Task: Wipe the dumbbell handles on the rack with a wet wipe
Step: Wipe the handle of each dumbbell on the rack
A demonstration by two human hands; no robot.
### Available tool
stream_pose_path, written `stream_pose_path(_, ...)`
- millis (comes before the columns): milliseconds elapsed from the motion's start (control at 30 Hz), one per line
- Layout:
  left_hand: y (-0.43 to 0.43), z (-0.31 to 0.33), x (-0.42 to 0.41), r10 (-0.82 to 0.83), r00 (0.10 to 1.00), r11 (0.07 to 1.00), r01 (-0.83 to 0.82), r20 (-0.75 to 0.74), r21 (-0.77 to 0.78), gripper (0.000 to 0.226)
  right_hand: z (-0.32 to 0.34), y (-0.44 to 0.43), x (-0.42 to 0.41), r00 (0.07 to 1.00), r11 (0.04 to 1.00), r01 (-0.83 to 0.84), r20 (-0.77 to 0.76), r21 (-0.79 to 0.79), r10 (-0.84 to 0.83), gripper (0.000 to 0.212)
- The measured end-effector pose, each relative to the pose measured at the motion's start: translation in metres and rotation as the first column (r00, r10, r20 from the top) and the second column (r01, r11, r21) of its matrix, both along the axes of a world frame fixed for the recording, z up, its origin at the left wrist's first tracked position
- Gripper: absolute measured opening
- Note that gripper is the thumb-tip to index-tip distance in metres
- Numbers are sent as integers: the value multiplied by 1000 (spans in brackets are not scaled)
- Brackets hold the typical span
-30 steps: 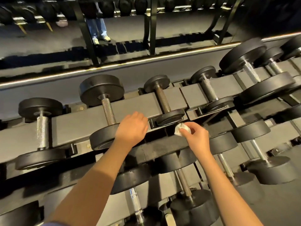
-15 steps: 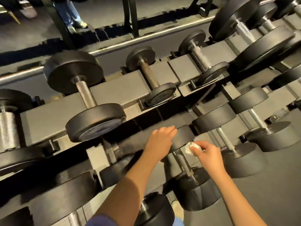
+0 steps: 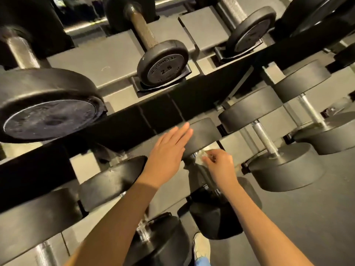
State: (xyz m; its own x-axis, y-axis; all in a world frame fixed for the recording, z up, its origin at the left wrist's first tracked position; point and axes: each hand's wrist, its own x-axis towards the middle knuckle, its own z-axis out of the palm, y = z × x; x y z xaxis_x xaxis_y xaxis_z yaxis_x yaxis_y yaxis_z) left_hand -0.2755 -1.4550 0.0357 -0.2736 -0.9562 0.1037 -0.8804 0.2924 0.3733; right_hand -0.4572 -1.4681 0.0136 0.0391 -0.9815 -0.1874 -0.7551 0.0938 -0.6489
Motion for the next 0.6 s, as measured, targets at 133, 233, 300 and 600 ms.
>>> stream_pose_path(133,-2,-3,-1,11,999,1000,-11,40,-5,57,-9,-8,9,1000,999,-29,-4,-14,29,17)
stream_pose_path(233,-1,-4,-2,26,998,1000,-26,56,-9,57,-7,-4,-8,975,980,-176,-124,91,187,12)
stream_pose_path(300,0,-3,-4,34,997,999,-34,65,-5,57,-5,-1,-19,934,947,-254,-205,199,293,10)
stream_pose_path(600,2,2,-13,97,995,995,-97,0,11,54,3,-11,3,996,993,-84,6,81,84,3)
